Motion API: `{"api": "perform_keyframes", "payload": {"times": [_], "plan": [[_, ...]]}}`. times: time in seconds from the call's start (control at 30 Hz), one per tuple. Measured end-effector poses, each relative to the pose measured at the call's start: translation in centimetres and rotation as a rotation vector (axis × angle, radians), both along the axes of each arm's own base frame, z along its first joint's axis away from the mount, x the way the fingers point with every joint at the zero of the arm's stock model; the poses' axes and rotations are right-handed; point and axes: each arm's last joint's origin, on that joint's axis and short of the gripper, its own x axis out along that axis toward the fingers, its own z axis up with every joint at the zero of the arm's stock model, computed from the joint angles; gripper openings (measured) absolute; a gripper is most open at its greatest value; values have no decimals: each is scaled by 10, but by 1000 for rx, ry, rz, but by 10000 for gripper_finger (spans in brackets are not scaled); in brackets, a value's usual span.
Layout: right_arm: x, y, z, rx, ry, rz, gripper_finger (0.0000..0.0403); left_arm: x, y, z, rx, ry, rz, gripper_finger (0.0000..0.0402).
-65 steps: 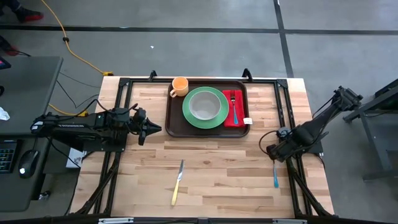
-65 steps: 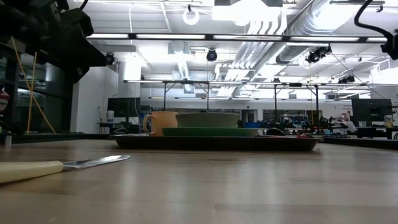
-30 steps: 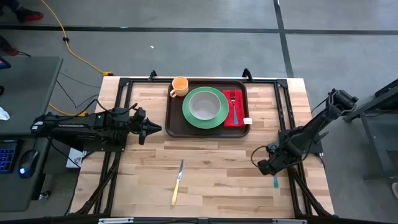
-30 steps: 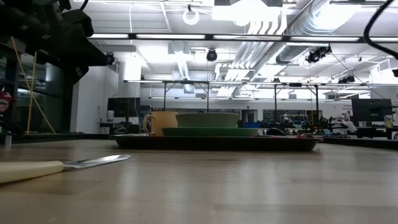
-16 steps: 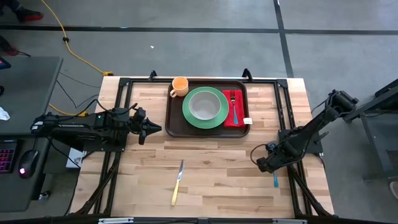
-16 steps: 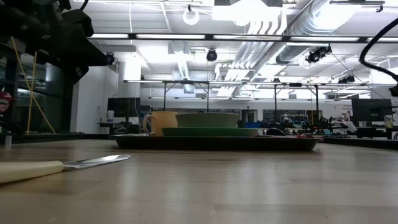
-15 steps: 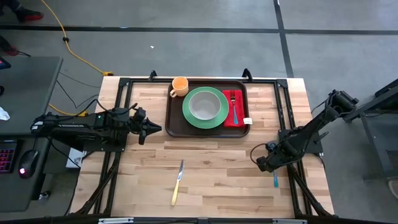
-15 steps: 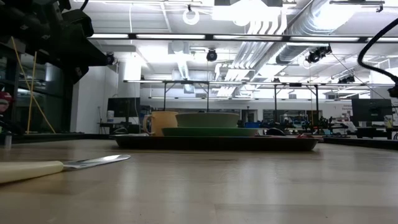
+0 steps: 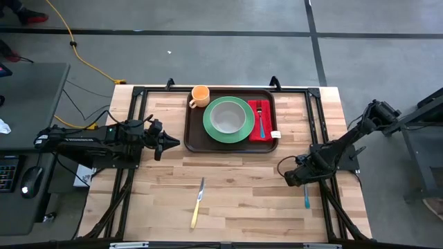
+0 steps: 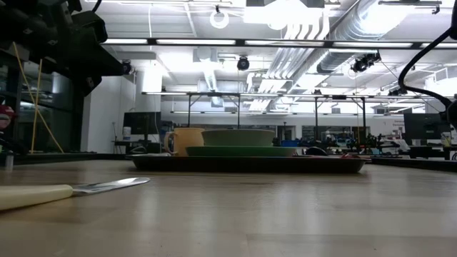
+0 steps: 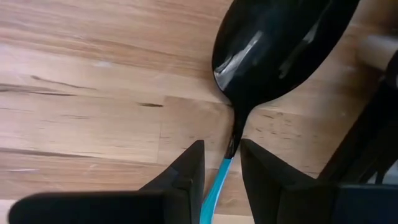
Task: Set up tray
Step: Put the blue spoon on top of the red napkin to the left of the blue fork
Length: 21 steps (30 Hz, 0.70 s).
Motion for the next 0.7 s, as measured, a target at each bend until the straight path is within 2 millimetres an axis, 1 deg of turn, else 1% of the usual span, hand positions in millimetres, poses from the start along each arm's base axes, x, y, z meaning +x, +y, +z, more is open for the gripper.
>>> {"api": "perform_keyframes", "payload": {"times": [0.3,0.4,0.6,0.7], "plan": [[2,-7,0,-12,25,-50,76,0,0,0,8,1,-1,76],[2,-9,-1,-12,30,-60,60,0,0,0,11,1,-2,76],[2,-9,-1,-13,38,-61,11,0,0,0,13,5,0,76],[2,-9,-1,-11,39,-61,4,0,0,-1,13,7,0,76]]}}
